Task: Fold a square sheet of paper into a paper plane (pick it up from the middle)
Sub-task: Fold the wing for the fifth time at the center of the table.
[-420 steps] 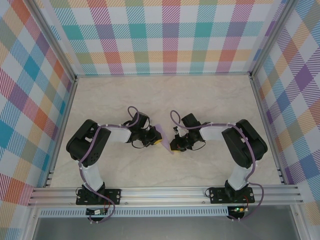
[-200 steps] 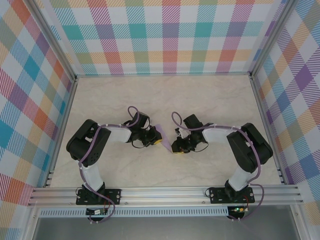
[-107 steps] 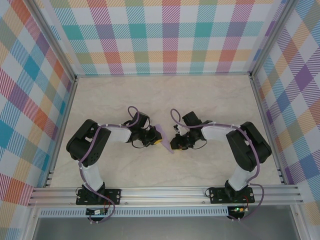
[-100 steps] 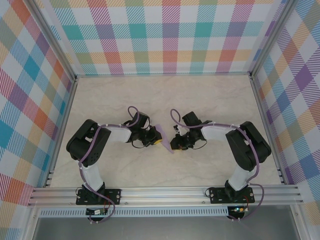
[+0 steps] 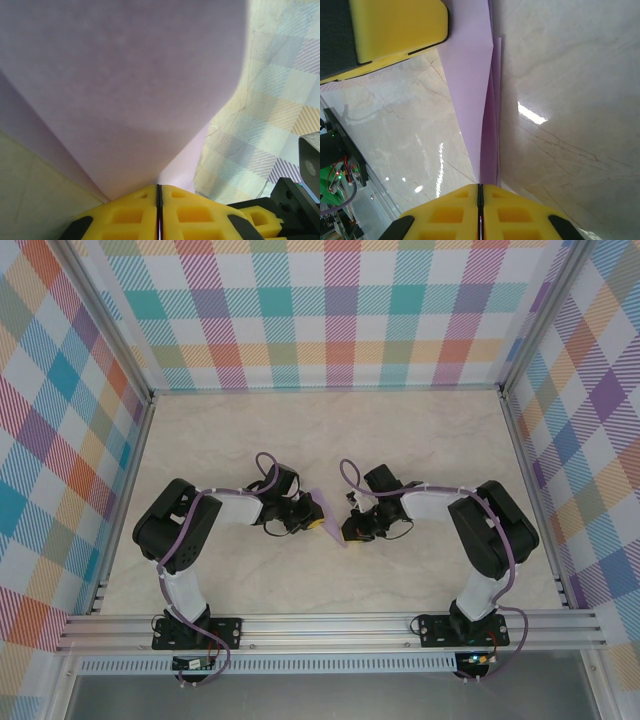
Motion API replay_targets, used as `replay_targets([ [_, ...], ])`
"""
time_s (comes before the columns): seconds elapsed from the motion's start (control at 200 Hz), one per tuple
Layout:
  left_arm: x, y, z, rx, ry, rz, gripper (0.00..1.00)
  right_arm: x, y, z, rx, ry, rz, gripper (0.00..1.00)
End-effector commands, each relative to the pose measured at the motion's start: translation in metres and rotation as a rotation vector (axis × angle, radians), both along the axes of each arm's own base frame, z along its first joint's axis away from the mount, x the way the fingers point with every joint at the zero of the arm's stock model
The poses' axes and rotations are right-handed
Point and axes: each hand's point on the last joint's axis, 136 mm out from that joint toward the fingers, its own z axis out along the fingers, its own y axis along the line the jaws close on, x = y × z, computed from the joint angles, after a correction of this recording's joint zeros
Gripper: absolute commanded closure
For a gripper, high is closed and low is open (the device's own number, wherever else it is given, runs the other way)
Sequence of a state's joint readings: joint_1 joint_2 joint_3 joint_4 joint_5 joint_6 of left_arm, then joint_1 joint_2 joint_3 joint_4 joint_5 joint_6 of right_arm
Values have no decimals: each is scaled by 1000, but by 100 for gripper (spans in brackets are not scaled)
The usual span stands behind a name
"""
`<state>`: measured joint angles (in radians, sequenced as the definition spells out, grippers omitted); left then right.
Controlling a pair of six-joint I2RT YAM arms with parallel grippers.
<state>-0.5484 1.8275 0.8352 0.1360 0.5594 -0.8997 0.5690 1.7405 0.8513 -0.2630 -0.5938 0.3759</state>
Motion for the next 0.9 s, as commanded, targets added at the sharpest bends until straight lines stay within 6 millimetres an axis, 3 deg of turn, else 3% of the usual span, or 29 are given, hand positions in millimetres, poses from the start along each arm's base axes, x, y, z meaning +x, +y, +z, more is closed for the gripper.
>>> replay_targets([
  [0.0, -18, 17, -37, 117, 93, 15, 91, -6, 1, -3, 27, 26, 28, 91],
  [0.38, -20, 19, -39, 124, 99, 18, 91, -10, -2, -23, -4, 68, 31, 90],
  [0.645, -20, 19, -40, 128, 102, 18, 91, -12, -4, -6, 6, 34, 39, 87],
  [0.895, -20, 19, -42, 129, 105, 17, 91, -21, -9, -15, -10, 68, 42, 87],
])
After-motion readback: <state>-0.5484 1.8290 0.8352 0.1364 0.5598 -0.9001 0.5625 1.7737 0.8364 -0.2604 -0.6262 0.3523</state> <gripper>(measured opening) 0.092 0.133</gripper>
